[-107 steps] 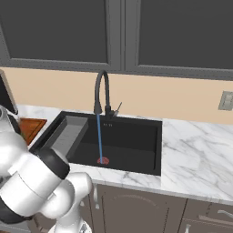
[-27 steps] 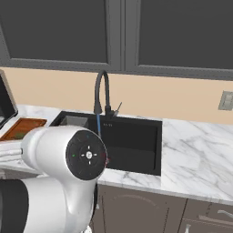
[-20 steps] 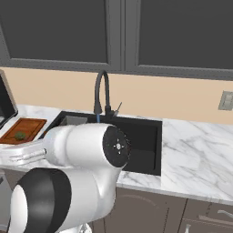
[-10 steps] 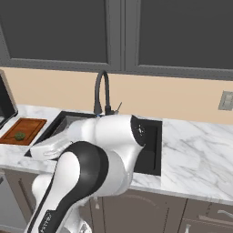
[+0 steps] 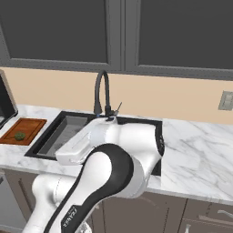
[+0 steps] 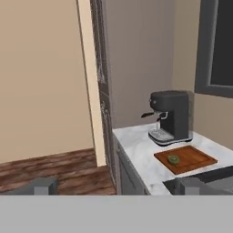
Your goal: Pick the kiwi from the sink and place it on the cutting board to airdry. Then turn off the sink faucet.
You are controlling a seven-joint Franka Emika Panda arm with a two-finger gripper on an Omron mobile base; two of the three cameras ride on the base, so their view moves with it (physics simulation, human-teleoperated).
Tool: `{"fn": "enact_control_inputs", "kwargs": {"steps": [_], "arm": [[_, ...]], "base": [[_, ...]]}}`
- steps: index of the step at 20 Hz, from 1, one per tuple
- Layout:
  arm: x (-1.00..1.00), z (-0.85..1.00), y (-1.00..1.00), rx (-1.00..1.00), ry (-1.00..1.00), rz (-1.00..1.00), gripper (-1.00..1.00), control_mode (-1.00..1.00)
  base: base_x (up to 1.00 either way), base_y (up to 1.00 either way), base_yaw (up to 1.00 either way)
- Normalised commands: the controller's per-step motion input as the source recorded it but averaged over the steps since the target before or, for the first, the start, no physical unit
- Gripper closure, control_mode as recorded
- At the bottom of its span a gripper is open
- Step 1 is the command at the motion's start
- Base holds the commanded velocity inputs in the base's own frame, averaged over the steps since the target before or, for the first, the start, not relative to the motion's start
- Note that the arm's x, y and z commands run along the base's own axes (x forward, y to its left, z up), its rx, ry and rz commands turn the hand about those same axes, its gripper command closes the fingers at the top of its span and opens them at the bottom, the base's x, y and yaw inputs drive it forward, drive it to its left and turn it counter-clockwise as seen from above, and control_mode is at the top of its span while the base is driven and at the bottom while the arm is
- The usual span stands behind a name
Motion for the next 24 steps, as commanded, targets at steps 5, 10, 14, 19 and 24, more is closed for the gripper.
{"fn": "enact_control_inputs", "kwargs": {"steps": [5, 10, 14, 19, 24], "arm": [[0.33, -0.1, -0.24, 0.08, -0.11, 0.06, -1.0, -1.0], [0.53, -0.1, -0.08, 0.03, -0.04, 0.06, -1.0, -1.0], [0.52, -0.13, -0.07, 0.0, 0.0, 0.05, -1.0, -1.0], [0.51, -0.07, -0.06, 0.0, 0.0, -0.01, -1.0, -1.0], [0.51, -0.21, -0.1, 0.0, 0.0, -0.02, -1.0, -1.0]], "base": [[0.0, 0.0, 0.0], [0.0, 0.0, 0.0], [0.0, 0.0, 0.0], [0.0, 0.0, 0.0], [0.0, 0.0, 0.0]]}}
